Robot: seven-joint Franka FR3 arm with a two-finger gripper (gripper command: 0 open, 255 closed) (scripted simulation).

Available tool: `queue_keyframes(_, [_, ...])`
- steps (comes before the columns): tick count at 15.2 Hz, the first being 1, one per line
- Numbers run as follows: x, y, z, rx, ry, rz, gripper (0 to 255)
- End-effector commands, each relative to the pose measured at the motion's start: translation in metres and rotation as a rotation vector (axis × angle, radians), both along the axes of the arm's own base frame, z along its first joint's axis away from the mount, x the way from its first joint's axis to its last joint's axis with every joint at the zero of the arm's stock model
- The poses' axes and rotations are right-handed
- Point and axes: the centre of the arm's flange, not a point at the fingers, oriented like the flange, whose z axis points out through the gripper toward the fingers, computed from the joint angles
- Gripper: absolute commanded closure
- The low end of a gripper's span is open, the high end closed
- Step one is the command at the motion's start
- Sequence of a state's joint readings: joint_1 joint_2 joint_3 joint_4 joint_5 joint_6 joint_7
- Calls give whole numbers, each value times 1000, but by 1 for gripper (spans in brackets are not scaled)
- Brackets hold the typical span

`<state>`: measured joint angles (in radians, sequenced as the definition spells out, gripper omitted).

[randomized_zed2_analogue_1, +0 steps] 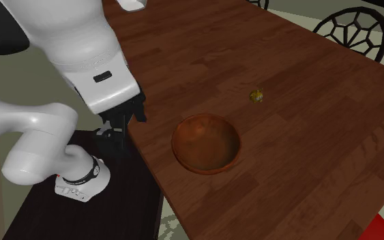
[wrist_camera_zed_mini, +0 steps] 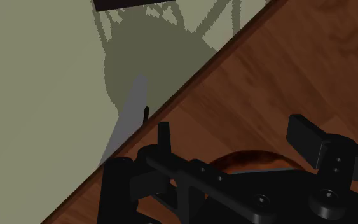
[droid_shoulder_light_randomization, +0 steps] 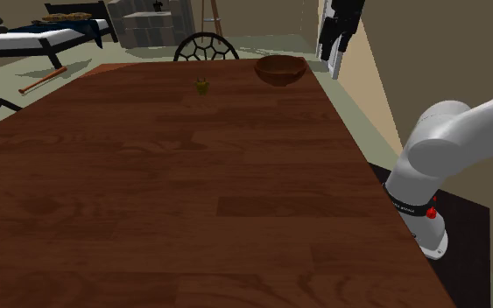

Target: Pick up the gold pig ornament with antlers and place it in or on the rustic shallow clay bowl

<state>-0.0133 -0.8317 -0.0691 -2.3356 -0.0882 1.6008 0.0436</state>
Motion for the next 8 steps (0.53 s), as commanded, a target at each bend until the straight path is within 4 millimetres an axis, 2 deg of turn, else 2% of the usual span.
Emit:
queue_keyframes(1, [0, 0, 0, 0, 0, 0, 0])
queue_keyframes(8, [77, 43, -6, 5, -23, 81, 0])
